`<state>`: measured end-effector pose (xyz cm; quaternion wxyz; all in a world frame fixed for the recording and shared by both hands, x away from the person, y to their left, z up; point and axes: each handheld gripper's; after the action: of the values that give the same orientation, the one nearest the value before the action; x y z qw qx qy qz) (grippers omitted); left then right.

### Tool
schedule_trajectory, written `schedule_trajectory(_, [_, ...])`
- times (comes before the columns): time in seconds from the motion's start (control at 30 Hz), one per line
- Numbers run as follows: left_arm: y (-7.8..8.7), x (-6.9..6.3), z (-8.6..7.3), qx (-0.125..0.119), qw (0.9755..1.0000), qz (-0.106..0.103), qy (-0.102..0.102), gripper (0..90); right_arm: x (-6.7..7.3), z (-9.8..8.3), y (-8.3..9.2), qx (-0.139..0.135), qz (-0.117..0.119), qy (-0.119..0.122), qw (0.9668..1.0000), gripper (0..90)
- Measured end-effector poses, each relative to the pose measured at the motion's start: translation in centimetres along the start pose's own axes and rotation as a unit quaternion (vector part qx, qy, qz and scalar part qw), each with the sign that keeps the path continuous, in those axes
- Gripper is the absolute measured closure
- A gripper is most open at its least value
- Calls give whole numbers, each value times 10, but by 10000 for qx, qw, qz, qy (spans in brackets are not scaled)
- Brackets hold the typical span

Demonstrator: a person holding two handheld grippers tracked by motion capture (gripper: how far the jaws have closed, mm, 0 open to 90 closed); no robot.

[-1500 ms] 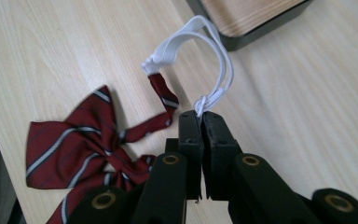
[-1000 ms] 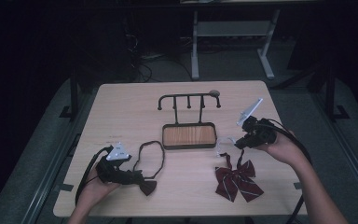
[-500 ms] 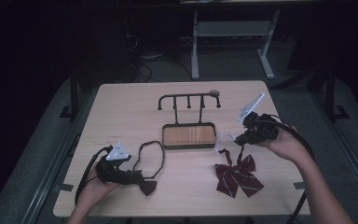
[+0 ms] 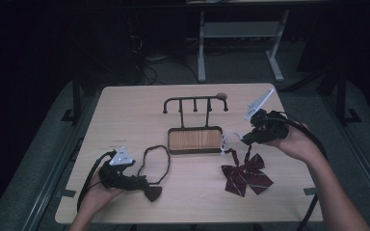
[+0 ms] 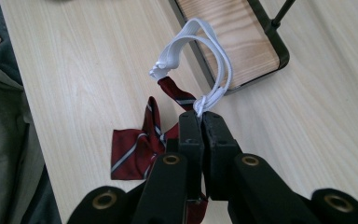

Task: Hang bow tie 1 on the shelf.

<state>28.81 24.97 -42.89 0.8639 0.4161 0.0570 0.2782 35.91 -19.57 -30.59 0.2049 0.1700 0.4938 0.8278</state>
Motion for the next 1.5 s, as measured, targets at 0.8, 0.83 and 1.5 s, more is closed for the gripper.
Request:
schedule_trajectory(0.8, [0,1,-1,0,10000,-4,24,283,1,20,21,-95,-164,98,9998,871])
schedule_trajectory(0.83, [0,1,-1,-2,10000,-5,26,283,1,21,22,-95,-187,112,9997,871])
schedule_trajectory(1.5, [0,1,-1,3,10000,-25,18,283,-7,34,31,-178,-268,75,9995,873])
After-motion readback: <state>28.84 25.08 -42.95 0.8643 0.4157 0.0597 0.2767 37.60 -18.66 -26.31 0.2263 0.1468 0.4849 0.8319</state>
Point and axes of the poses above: each handheld gripper's, and its own axes: y roughly backward along the jaws, z roughly out of its top, x roughly to its left, and after that the axes turned 8 degrees about -y, right-handed
